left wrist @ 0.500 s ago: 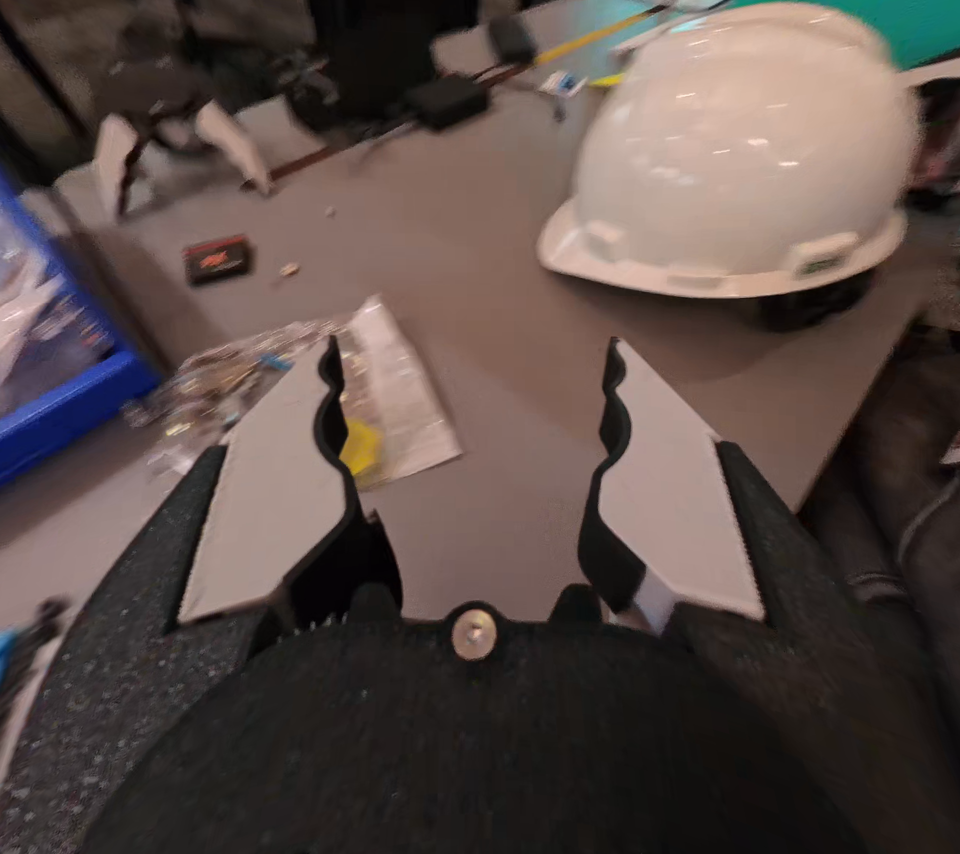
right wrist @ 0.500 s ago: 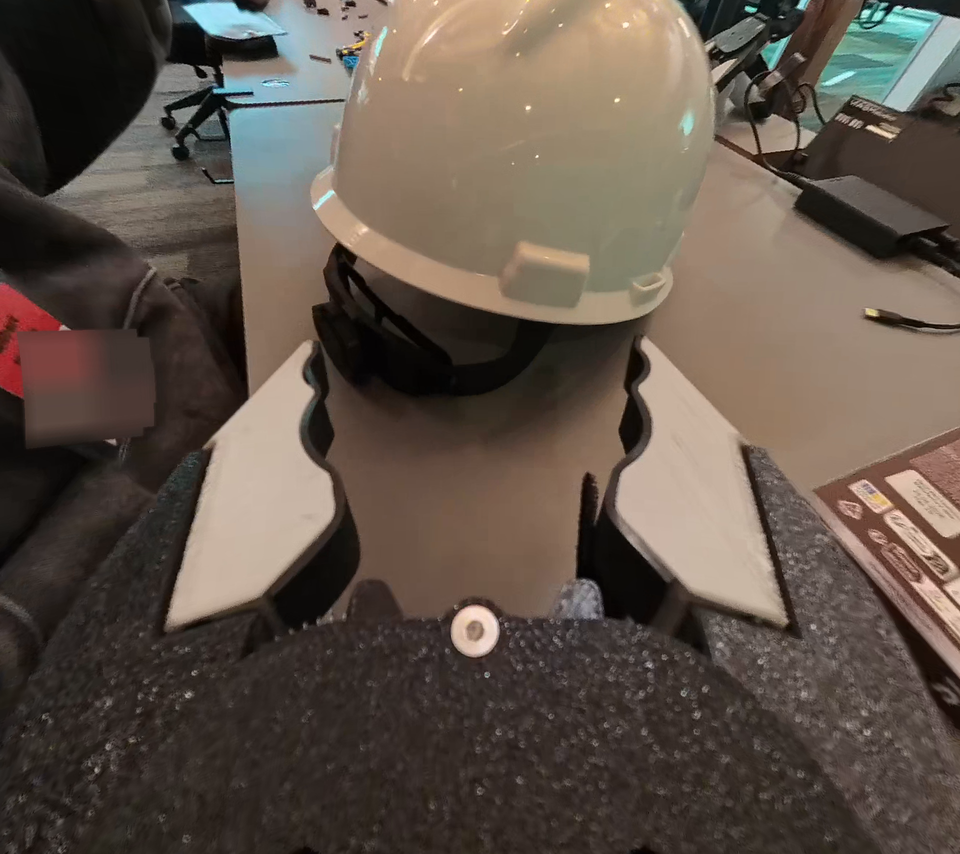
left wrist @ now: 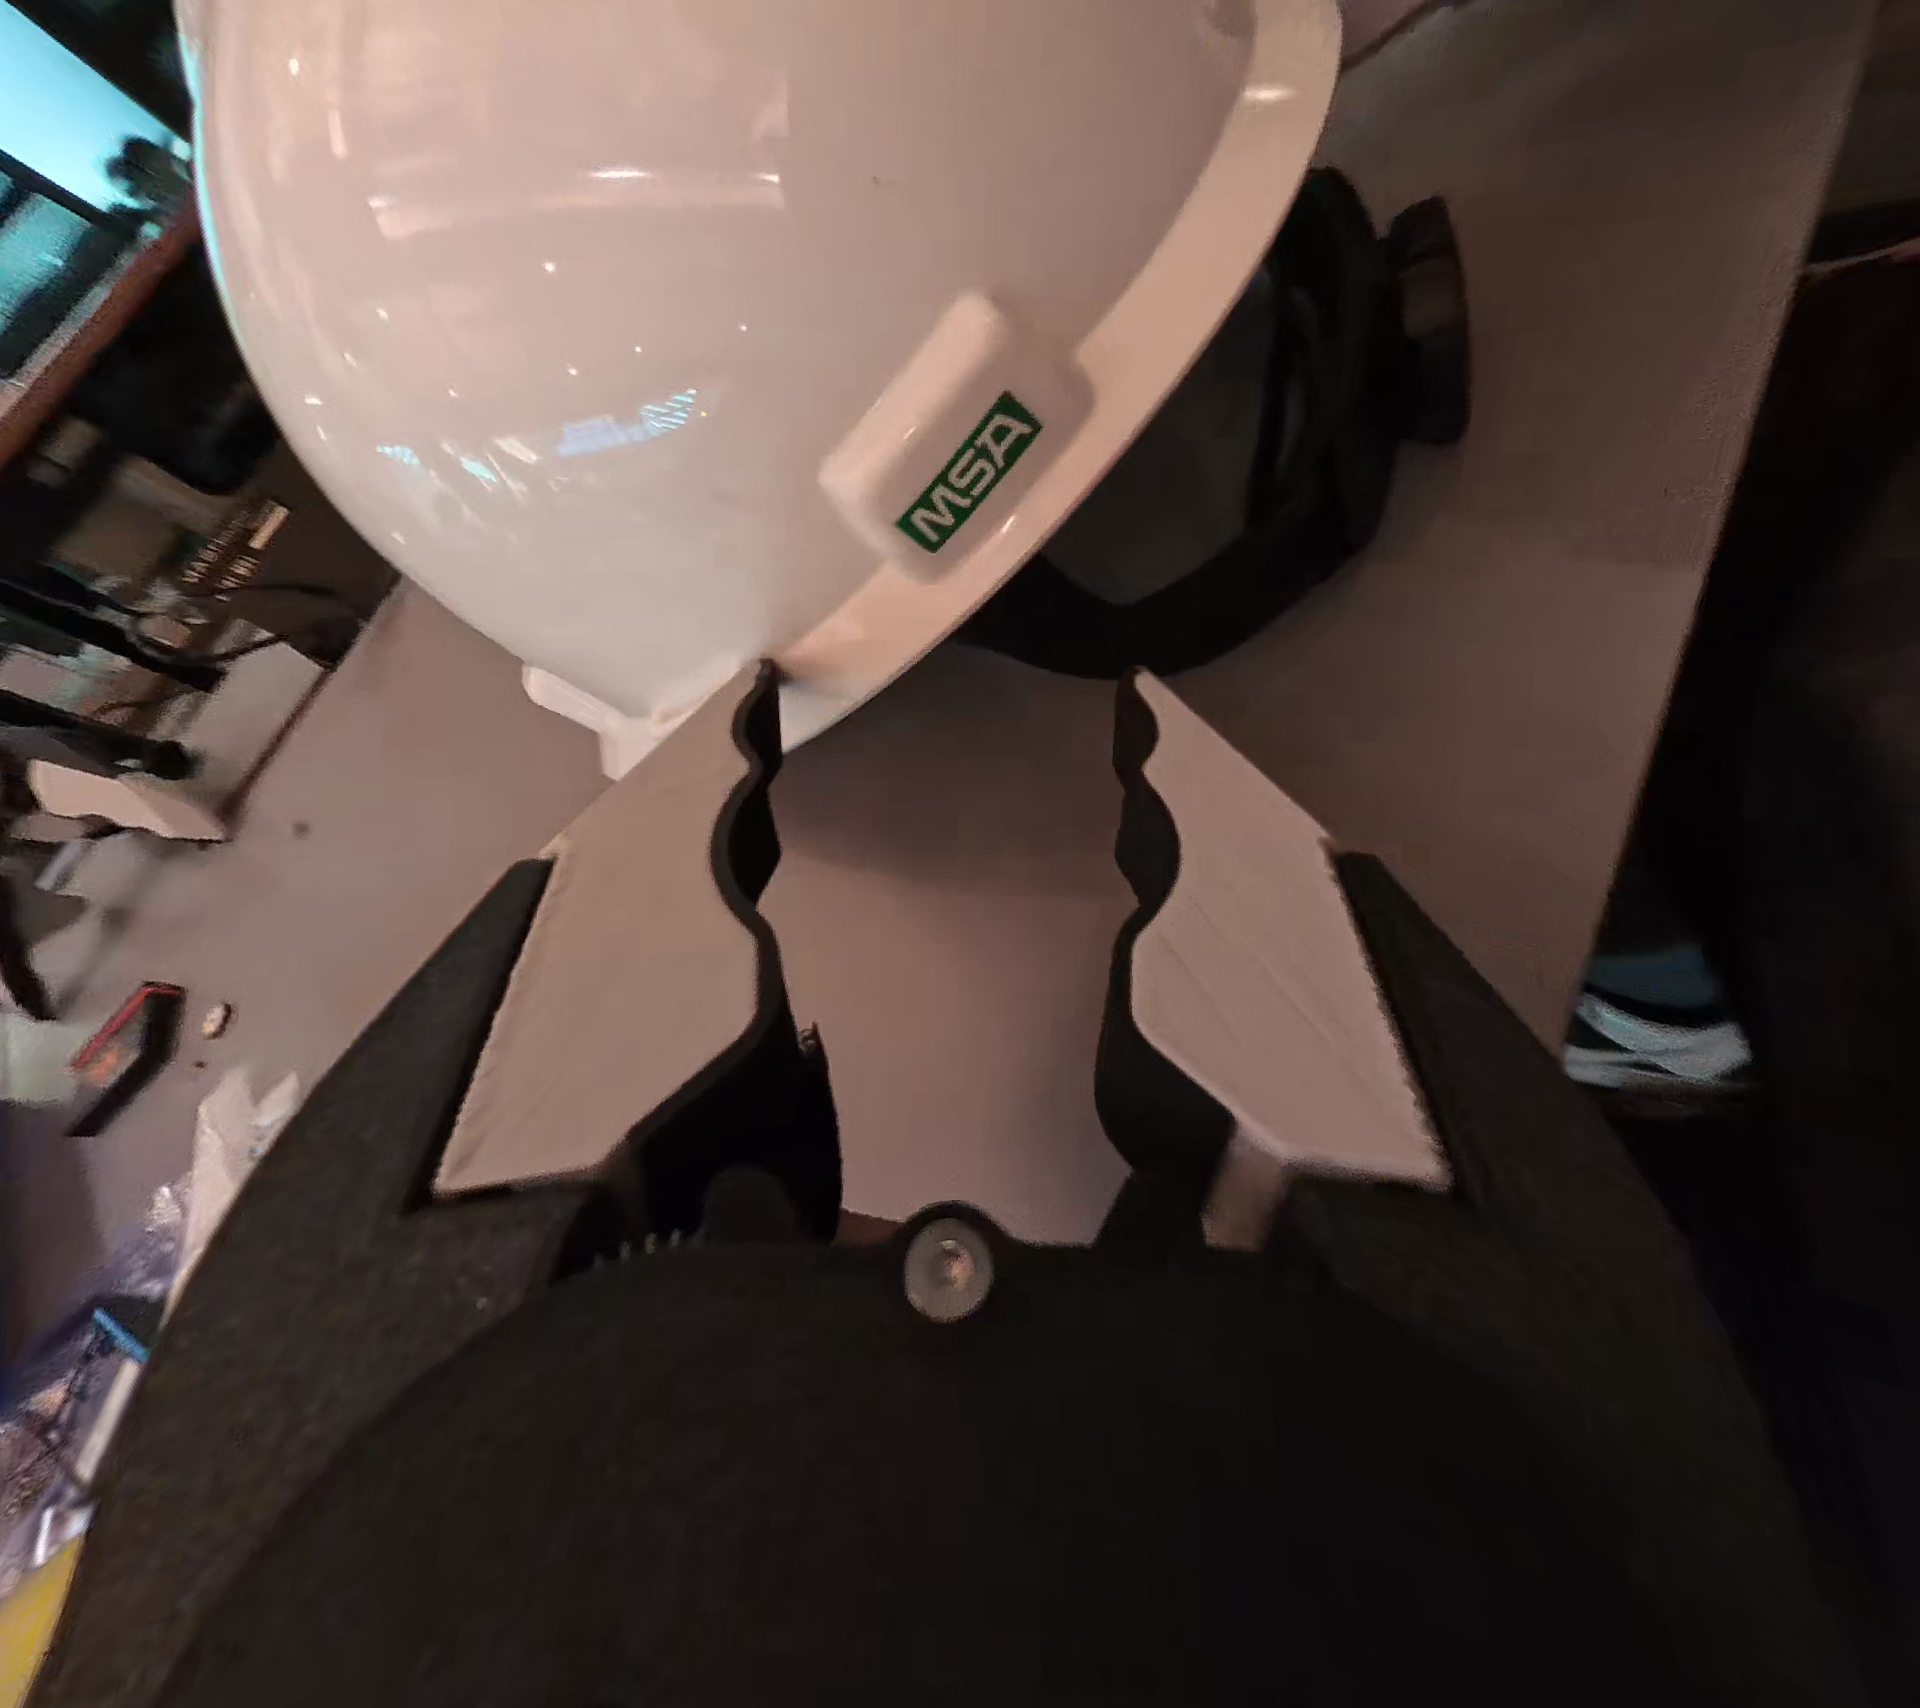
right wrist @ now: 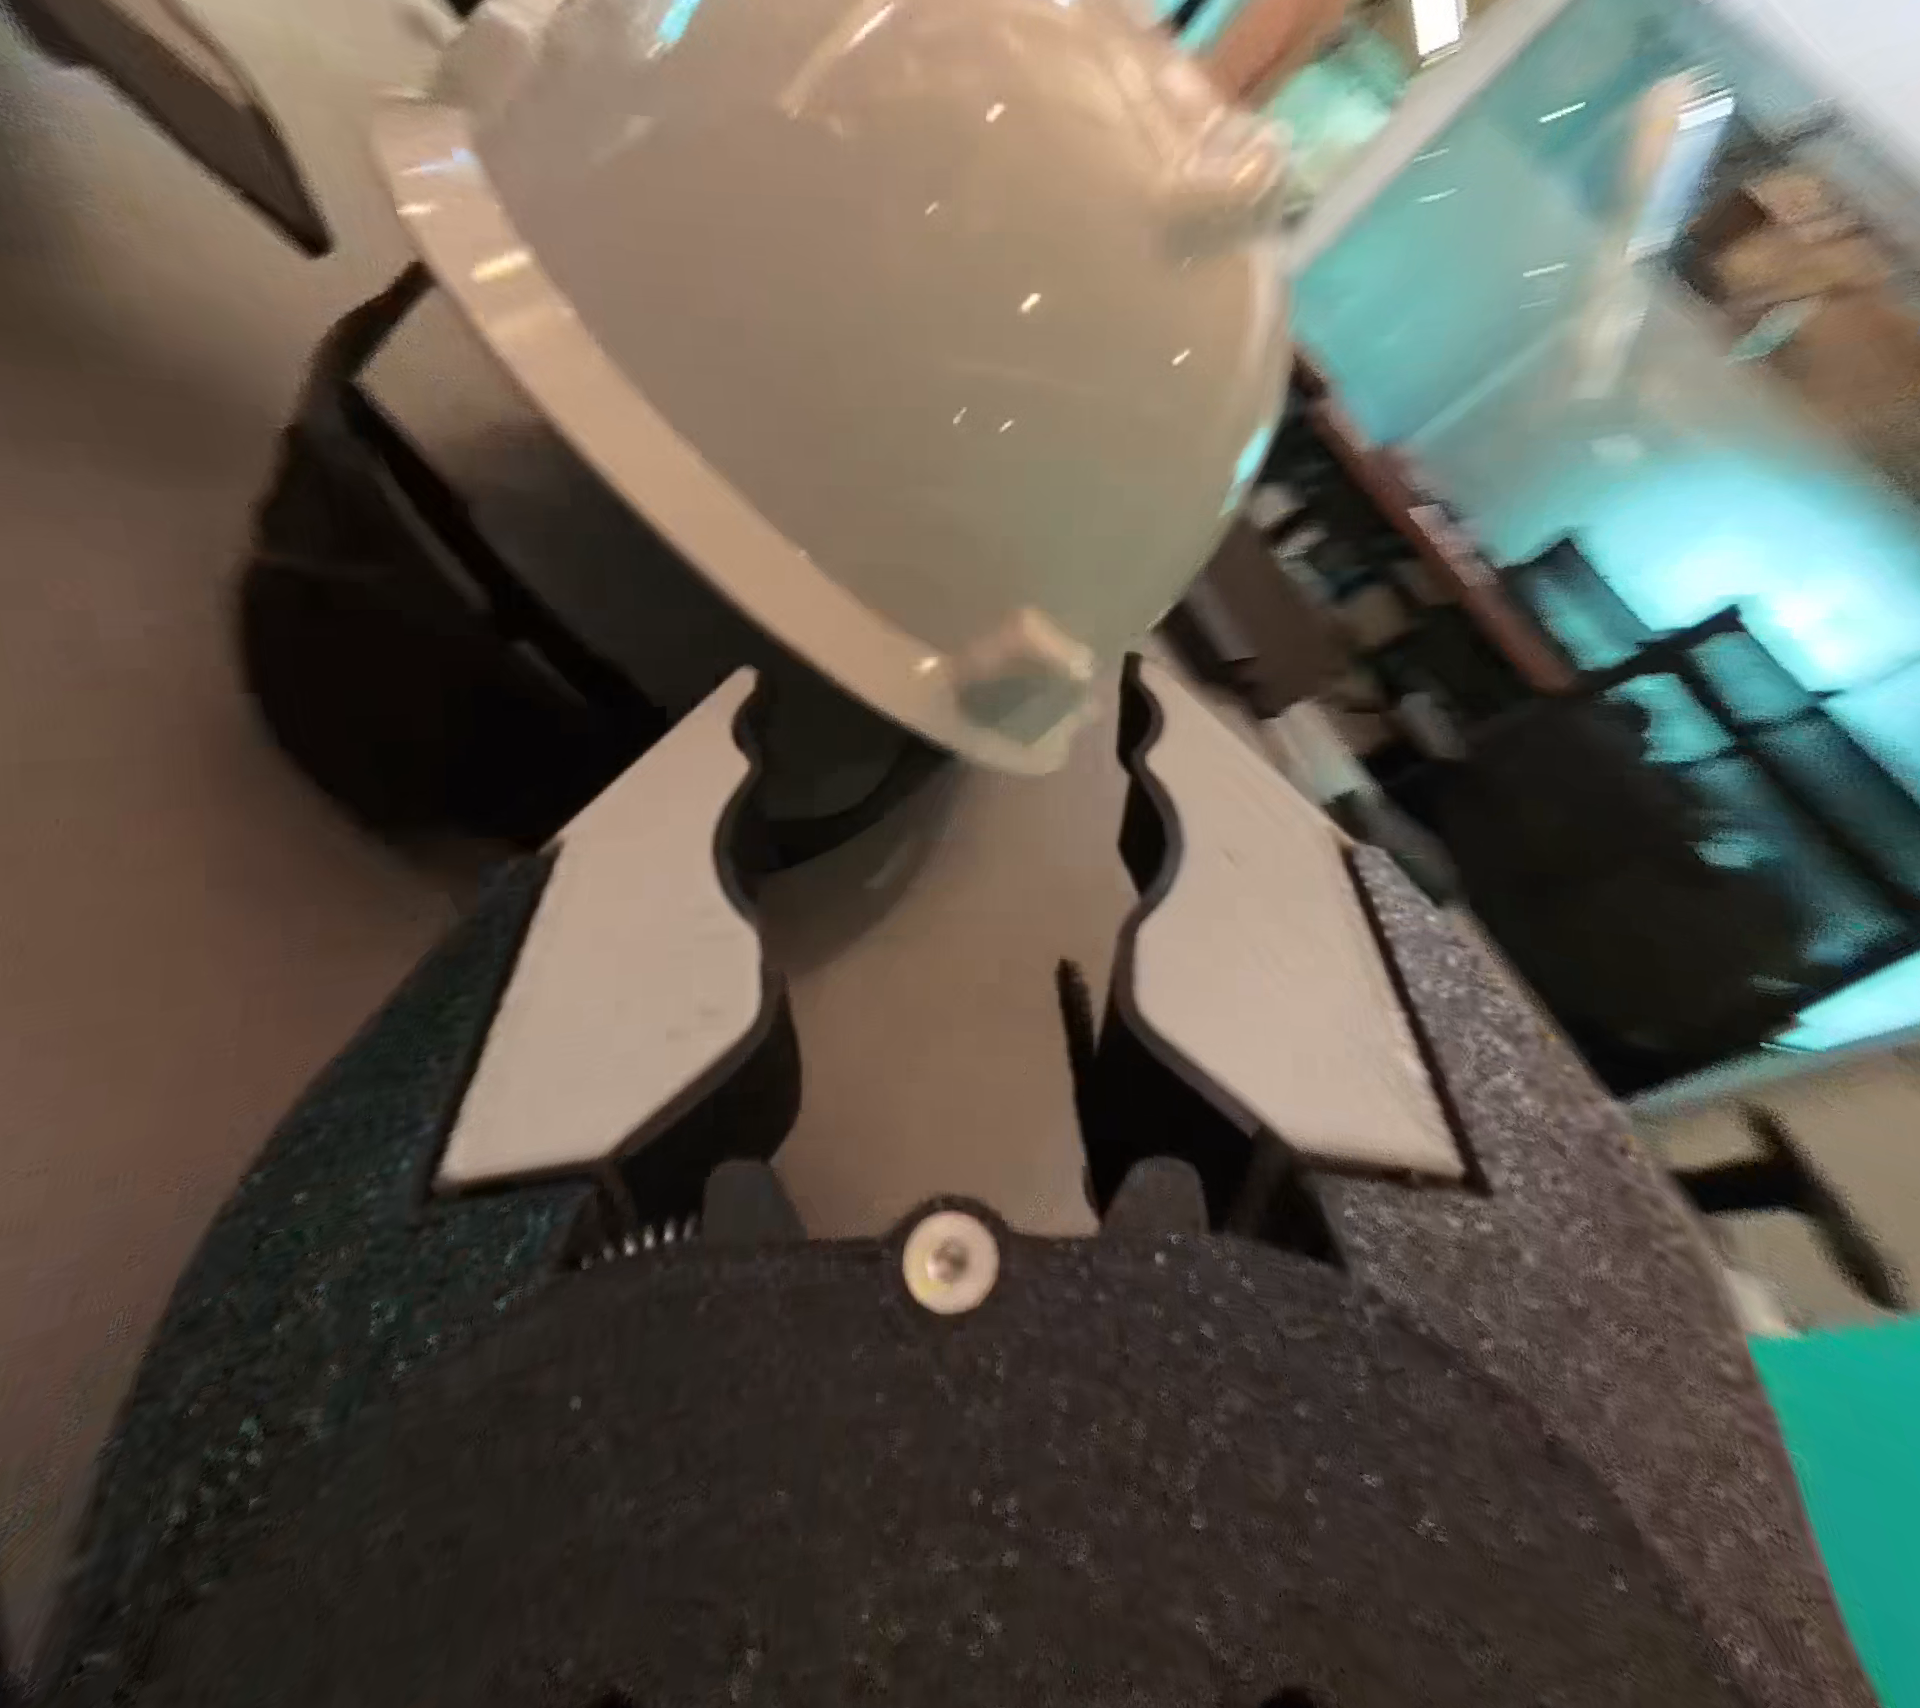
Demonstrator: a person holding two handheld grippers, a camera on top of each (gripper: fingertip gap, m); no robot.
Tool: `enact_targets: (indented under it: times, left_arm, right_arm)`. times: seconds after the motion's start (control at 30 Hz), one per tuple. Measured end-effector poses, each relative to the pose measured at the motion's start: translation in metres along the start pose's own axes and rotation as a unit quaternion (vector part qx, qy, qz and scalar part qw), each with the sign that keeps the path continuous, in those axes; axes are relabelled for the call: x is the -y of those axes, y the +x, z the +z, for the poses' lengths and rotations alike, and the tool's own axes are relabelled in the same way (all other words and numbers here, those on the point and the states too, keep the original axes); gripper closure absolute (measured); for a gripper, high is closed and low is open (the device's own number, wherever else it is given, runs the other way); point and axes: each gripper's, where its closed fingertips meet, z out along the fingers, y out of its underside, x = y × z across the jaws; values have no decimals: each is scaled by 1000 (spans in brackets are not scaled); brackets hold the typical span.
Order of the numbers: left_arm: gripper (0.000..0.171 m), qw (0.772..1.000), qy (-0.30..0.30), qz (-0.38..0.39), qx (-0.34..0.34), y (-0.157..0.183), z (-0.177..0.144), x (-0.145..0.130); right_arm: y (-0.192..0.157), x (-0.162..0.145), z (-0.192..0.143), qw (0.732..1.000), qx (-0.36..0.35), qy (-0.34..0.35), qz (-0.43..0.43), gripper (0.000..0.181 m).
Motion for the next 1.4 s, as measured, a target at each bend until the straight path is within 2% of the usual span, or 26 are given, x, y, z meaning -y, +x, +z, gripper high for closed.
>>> enact_targets:
  times: [0.03,0.1,0.17,0.23,0.3,0.43,0.53,0.57,0.63,0.7,0.77,0.83,0.87,0.97,1.07,1.1,1.17,1.23,1.27,1.3,1.4]
  left_arm:
    - [108,1000,8,8,13,-2,2,1]
    - [113,999,25,23,38,-6,5,7]
    - [124,996,20,44,80,-17,10,10]
    - [147,990,3,71,118,-29,14,9]
    - [152,988,-5,72,133,-39,19,12]
    - [160,984,14,69,166,-74,18,50]
    - [164,989,21,32,140,-99,10,87]
    - [164,993,13,14,118,-104,9,96]
    - [164,997,-15,-29,73,-112,9,104]
    - [164,995,-26,-93,17,-116,12,107]
    - [164,985,-42,-164,-46,-114,16,102]
    - [164,966,-66,-229,-100,-111,22,87]
    - [162,956,-63,-262,-116,-113,25,82]
    - [164,912,-12,-374,-166,-127,27,81]
    - [165,879,47,-442,-171,-142,23,81]
    - [161,871,57,-458,-168,-145,20,77]
    - [124,865,51,-474,-157,-140,16,60]
    - [93,863,22,-477,-165,-121,20,43]
    - [93,863,4,-475,-175,-109,24,37]
    - [84,864,-5,-473,-175,-102,28,35]
    - [84,856,-33,-486,-172,-106,29,33]
  right_arm:
    - [2,6,1,999,-26,7,-16,116]
    - [-12,11,9,999,-17,6,-43,122]
    - [1,10,15,995,-78,-22,-56,129]
    - [8,9,21,992,-86,-42,-88,132]
    - [19,10,28,987,-92,-66,-113,137]
    - [68,41,36,986,-105,-71,-104,153]
    - [117,79,43,986,-103,-81,-105,165]
    - [131,89,48,986,-83,-101,-105,167]
    - [146,98,63,984,2,-165,-61,167]
    - [153,91,77,966,86,-244,-16,168]
    - [149,74,90,936,167,-311,-7,170]
    - [133,50,99,897,250,-365,7,170]
    - [131,39,105,884,268,-382,18,170]
    - [132,37,120,855,333,-381,109,167]
    - [131,23,128,814,376,-402,185,166]
    - [130,17,130,798,385,-413,210,166]
    - [126,5,131,771,398,-427,255,167]
    - [120,-2,133,749,411,-430,292,167]
    - [117,-5,135,739,418,-428,309,167]
    - [116,-7,140,733,418,-424,329,167]
    - [118,-7,160,726,410,-386,396,165]
